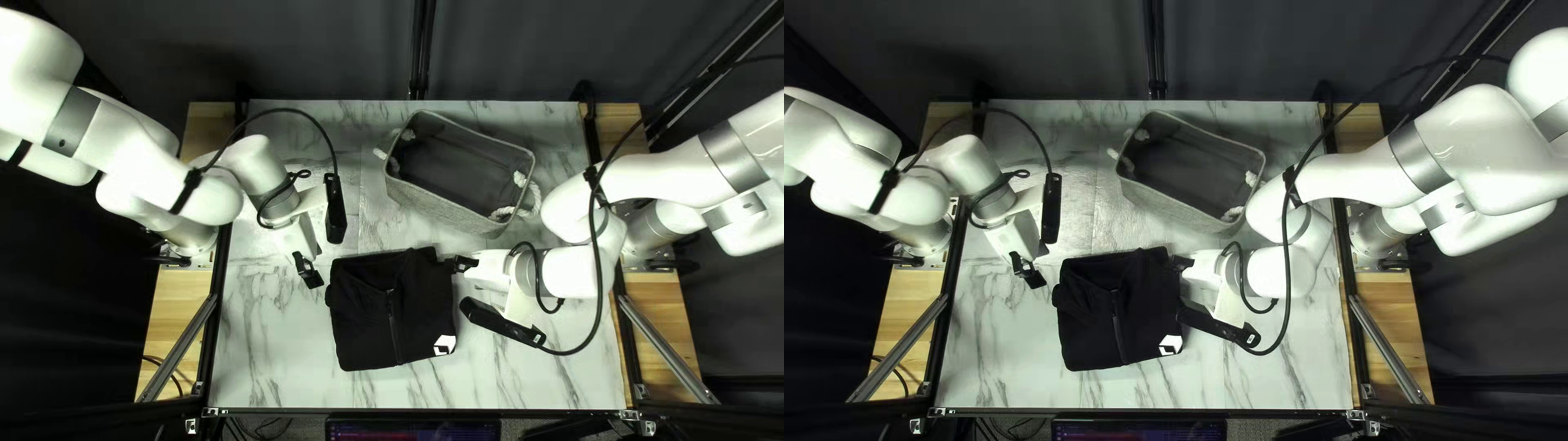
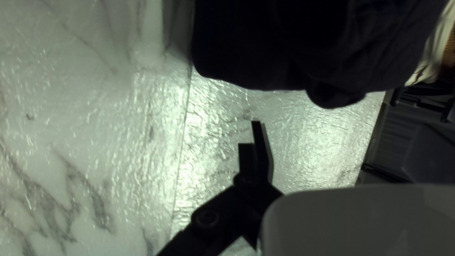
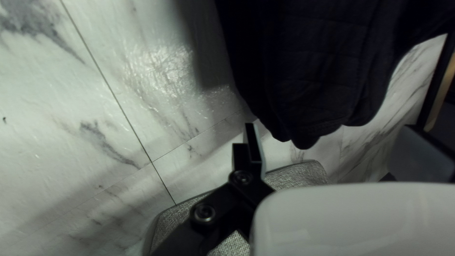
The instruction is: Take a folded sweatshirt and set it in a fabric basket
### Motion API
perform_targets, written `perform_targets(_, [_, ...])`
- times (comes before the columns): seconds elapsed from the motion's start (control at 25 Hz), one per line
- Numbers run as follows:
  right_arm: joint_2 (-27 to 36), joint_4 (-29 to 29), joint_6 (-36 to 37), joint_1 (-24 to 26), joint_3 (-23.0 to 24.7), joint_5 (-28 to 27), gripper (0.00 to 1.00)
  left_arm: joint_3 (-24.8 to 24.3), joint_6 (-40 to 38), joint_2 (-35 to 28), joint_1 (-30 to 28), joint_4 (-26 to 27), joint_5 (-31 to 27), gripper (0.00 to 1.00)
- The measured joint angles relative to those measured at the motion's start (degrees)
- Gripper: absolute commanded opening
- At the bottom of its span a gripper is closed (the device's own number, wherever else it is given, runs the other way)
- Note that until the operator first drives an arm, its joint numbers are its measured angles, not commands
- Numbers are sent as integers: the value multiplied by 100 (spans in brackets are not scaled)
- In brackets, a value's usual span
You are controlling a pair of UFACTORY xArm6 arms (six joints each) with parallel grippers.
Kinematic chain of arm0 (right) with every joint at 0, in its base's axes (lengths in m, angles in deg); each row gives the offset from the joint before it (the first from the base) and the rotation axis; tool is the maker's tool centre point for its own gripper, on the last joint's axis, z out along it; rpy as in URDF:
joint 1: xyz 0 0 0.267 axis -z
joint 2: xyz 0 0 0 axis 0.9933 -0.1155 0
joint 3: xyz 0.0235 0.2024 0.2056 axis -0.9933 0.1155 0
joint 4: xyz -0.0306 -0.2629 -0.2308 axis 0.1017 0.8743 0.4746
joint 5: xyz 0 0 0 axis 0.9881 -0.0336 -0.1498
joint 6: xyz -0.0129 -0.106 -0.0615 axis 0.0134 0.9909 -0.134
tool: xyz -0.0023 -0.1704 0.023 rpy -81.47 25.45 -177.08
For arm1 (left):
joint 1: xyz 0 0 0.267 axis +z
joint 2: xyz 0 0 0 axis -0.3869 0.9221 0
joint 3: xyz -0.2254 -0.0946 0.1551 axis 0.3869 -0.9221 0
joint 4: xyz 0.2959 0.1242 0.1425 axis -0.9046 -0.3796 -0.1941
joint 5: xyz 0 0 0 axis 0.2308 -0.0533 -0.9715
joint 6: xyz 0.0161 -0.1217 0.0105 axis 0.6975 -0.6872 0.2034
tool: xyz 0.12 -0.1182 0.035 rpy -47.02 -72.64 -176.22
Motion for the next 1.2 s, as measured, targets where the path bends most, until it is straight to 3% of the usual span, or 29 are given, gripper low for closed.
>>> perform_targets(0.2, [-224,861,-143,385,89,458,100,164,-792,83,-465,-153,475,100])
perform_targets(0.4, [-206,1017,61,463,88,519,100,265,-970,498,-939,266,1118,100])
perform_targets(0.76, [-536,1667,235,795,-196,824,100,206,-1042,391,-921,226,1203,100])
perform_targets(1.08, [-857,3594,-801,1184,-382,1303,100,206,-1041,390,-920,225,1202,100])
perform_targets(1.2, [-980,3827,-930,1195,-489,1348,100,206,-1041,390,-920,225,1202,100])
